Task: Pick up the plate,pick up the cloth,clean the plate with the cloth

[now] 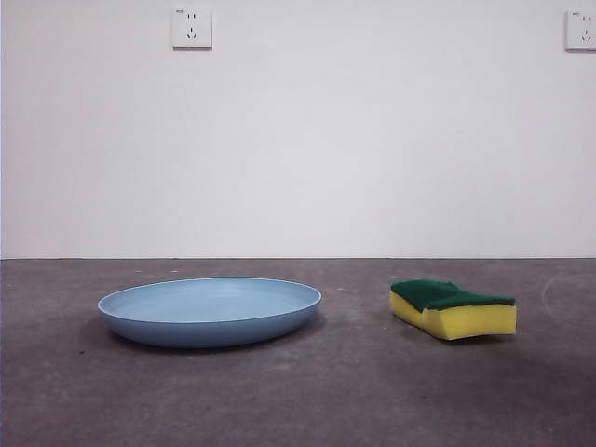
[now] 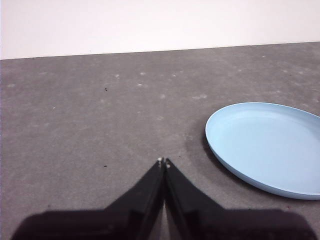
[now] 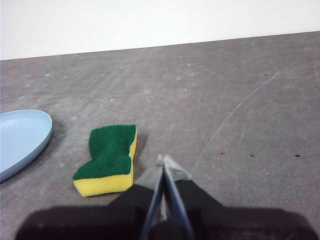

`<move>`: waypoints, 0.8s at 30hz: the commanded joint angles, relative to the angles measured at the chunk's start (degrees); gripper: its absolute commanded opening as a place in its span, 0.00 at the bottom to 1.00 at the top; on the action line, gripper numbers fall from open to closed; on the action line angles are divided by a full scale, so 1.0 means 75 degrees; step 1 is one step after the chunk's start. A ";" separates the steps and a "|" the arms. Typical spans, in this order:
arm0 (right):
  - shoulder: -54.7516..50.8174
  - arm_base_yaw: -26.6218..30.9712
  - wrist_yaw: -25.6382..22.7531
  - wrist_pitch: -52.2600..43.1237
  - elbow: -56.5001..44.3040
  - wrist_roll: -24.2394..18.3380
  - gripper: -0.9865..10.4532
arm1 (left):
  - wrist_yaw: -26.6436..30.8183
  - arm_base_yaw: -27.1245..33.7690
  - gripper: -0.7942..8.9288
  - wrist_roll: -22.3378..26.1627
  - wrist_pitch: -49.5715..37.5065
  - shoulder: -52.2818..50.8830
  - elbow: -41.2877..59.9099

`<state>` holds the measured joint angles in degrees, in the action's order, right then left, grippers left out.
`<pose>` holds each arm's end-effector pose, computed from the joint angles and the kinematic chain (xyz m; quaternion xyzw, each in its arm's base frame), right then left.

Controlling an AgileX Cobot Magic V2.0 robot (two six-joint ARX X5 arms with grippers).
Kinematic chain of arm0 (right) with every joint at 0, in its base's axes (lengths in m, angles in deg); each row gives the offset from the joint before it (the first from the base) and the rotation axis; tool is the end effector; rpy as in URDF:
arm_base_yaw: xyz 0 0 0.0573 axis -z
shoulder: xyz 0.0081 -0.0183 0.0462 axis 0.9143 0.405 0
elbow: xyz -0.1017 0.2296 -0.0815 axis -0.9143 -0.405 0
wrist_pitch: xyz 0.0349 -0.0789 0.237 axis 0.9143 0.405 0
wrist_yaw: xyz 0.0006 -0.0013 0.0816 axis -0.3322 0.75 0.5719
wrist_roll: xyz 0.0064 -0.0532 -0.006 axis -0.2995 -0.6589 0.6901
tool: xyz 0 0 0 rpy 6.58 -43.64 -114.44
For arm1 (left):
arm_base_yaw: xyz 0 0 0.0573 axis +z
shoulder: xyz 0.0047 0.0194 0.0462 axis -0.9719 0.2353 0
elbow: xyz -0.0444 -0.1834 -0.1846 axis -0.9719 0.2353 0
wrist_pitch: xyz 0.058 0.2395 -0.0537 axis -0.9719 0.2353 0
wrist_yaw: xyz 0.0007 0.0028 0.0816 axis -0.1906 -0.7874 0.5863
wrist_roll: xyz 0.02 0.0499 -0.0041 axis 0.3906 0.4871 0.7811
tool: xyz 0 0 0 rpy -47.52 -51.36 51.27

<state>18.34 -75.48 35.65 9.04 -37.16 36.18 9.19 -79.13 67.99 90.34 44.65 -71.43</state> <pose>0.0941 0.0170 0.1525 0.0383 0.0865 0.1031 0.9902 0.0951 -0.0077 0.1520 0.0006 0.0822 -0.0777 0.9936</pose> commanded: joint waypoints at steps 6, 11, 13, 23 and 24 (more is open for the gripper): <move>0.0000 -0.0009 0.0006 0.0020 -0.0096 0.0102 0.09 | -0.0015 0.0023 0.08 -0.0055 -0.0105 -0.0020 0.0105; 0.0000 -0.0009 0.0006 0.0020 -0.0099 0.0236 0.09 | -0.0023 0.0020 0.08 -0.0157 -0.0122 -0.0020 0.0105; 0.0000 -0.0009 0.0006 0.0020 -0.0096 0.0510 0.09 | -0.0015 0.0023 0.08 -0.0294 -0.0149 -0.0020 0.0105; 0.0597 -0.0009 0.0020 0.0114 0.0615 0.1486 0.08 | -0.0029 0.0023 0.07 -0.1737 -0.0099 0.0332 -0.0507; 0.0769 -0.0009 0.0020 0.0117 0.0772 0.1507 0.08 | -0.0026 0.0023 0.07 -0.1839 -0.0090 0.0455 -0.0635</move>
<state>23.36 -75.48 35.73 10.79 -32.79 45.56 9.15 -79.13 57.46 90.01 47.58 -75.28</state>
